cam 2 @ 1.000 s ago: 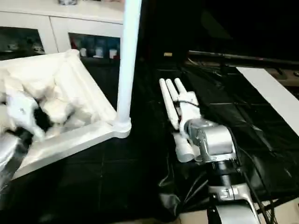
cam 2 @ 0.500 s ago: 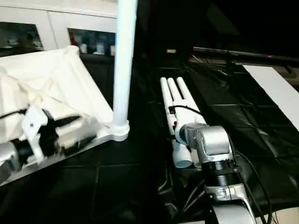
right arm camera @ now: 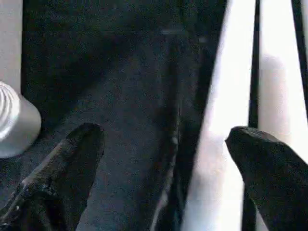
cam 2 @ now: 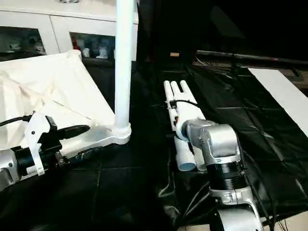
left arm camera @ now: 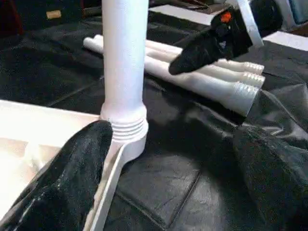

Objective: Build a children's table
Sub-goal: Pick table leg

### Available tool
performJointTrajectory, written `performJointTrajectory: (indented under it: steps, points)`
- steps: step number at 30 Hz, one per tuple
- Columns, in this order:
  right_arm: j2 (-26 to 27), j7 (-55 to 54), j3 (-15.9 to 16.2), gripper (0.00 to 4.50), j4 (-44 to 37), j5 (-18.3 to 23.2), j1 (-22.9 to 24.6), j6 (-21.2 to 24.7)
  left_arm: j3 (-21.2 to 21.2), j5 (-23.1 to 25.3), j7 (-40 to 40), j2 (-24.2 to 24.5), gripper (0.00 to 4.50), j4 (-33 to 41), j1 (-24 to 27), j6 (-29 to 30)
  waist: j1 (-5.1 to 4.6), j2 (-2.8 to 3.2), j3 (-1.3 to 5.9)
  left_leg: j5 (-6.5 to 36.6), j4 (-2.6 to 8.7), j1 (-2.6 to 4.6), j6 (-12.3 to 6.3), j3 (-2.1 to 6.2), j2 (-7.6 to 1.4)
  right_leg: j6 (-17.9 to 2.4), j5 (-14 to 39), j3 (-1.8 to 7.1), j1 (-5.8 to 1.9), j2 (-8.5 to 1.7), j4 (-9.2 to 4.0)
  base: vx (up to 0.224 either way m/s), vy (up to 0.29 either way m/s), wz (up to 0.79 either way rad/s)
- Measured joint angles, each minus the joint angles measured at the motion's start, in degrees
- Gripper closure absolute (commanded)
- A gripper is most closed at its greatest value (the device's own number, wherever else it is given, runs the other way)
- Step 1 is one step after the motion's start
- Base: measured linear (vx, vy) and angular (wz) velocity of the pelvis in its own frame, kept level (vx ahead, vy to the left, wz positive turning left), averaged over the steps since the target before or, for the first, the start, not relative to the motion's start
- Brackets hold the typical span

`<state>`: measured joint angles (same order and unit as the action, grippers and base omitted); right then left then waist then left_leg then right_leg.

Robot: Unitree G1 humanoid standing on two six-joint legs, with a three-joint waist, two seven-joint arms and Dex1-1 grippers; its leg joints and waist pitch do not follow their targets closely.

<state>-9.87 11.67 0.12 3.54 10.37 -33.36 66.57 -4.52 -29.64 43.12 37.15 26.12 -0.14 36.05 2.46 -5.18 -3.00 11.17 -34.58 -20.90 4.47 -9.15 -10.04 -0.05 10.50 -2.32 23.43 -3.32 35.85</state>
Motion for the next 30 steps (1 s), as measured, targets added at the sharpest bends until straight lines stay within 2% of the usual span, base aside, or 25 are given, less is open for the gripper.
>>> performJointTrajectory:
  steps: [7, 16, 24, 30]
  points:
    - [-2.3, -2.5, 0.3, 0.04, 3.4, -3.5, -0.3, -0.3, 0.3, -0.3, 0.3, 0.7, 0.0, 0.1, 0.5, 1.4, 0.4, -0.01, 0.01, -0.1, 0.01, -0.05, 0.09, -0.03, -0.05, -0.1, 0.1, 0.01, 0.01, 0.05, -0.01, 0.0, 0.0, 0.0]
    - [0.1, 0.2, 1.6, 0.04, 3.1, -1.0, 0.6, 1.0, 0.6, -2.1, 1.1, 0.9, 0.0, 1.4, 0.7, 3.5, 0.32, 0.06, -0.04, -0.1, 0.02, 0.0, 0.09, -0.03, -0.07, -0.1, 0.1, 0.01, 0.01, 0.07, 0.05, 0.0, 0.0, 0.0]
    - [2.7, 3.2, 0.1, 0.04, -2.2, 3.3, 0.4, 1.4, 0.6, -2.2, 1.1, 1.0, 0.0, 1.8, 0.9, 3.5, 0.8, 0.07, -0.05, -0.1, 0.02, 0.04, 0.09, -0.03, -0.07, -0.1, 0.1, 0.01, -0.02, 0.07, 0.09, 0.0, 0.0, 0.0]
    - [1.9, 1.0, -0.8, 0.04, -2.6, 1.9, -0.1, -1.9, 0.6, -2.1, 1.1, 1.0, 0.0, 1.8, 1.0, 3.5, 0.92, 0.06, -0.04, -0.1, 0.02, 0.04, 0.12, -0.03, -0.07, -0.1, 0.1, 0.01, -0.02, 0.07, 0.09, 0.0, 0.0, 0.0]
